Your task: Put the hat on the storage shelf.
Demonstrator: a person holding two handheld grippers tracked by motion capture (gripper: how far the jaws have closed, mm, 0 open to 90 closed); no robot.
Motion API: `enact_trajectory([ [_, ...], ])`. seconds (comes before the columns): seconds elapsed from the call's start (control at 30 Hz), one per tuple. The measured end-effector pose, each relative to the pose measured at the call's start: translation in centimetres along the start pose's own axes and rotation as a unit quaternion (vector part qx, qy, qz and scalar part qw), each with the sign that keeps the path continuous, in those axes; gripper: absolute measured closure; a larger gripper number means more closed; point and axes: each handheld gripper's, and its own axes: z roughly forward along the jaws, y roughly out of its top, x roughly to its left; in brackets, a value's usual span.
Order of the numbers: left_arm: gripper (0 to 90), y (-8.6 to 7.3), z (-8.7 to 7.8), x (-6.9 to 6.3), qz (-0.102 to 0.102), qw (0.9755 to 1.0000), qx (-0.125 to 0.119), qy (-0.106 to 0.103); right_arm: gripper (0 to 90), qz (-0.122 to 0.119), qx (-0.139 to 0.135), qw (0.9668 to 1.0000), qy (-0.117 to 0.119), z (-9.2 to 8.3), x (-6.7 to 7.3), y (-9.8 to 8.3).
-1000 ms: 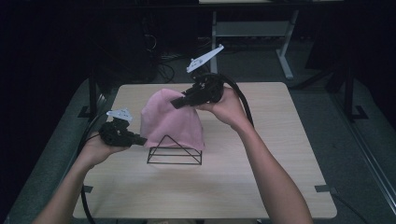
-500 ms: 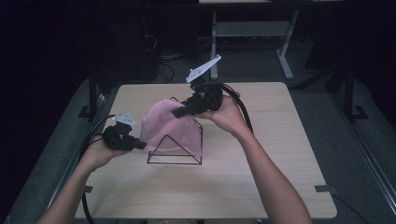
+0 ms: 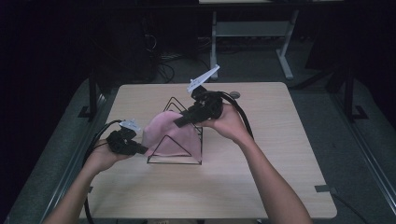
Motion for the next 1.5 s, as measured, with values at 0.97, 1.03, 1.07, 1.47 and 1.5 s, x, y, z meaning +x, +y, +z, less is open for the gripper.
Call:
enact_trajectory([
  [0.97,84.1,-0.6,2.4,0.2,0.001,0.999,0.044,0.011,70.6,-0.01,0.019,0.9998,-0.004,1.1,-0.1,-1.5],
  [1.03,84.1,-0.6,2.5,0.2,0.003,0.9988,0.048,0.013,73.6,-0.002,0.022,0.9997,-0.002,1.1,0.2,-1.5],
  [1.07,84.1,-0.6,2.6,0.2,0.002,0.9987,0.049,0.013,76.8,-0.011,0.021,0.9997,-0.003,1.3,0.2,-1.5],
  [1.47,84.1,-1.4,3.0,0.6,-0.009,0.9987,0.049,0.006,81.7,-0.017,0.037,0.9991,-0.003,2.4,0.4,-1.1],
  [1.5,84.1,-1.4,3.0,0.6,-0.009,0.9987,0.049,0.006,81.7,-0.015,0.039,0.9991,-0.001,2.5,0.4,-1.2],
])
